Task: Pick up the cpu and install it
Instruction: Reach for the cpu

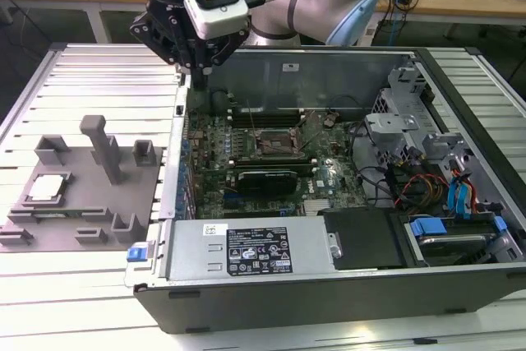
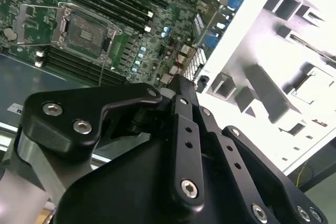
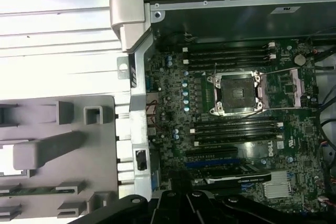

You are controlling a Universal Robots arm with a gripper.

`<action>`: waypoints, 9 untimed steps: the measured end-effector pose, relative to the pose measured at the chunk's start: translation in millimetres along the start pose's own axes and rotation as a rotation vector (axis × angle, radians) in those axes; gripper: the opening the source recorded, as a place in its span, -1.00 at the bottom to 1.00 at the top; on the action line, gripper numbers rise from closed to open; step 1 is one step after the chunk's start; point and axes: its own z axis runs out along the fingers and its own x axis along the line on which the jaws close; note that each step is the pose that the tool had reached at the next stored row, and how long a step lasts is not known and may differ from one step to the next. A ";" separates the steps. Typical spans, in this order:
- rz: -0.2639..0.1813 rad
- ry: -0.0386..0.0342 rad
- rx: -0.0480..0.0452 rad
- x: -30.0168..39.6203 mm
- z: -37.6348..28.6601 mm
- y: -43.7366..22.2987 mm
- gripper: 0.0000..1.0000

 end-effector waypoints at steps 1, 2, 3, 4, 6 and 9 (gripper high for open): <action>0.000 -0.0001 -0.0001 1.9 0.0 -0.1 -0.79; 0.000 0.0000 0.0000 4.2 -0.1 -0.3 -0.79; 0.000 -0.0001 0.0000 6.6 -0.2 -0.5 -0.79; 0.000 -0.0001 0.0000 9.0 -0.2 -0.7 -0.79; 0.000 -0.0001 0.0000 13.9 -0.4 -1.0 -0.79; 0.000 -0.0001 0.0000 16.8 -0.4 -1.2 -0.79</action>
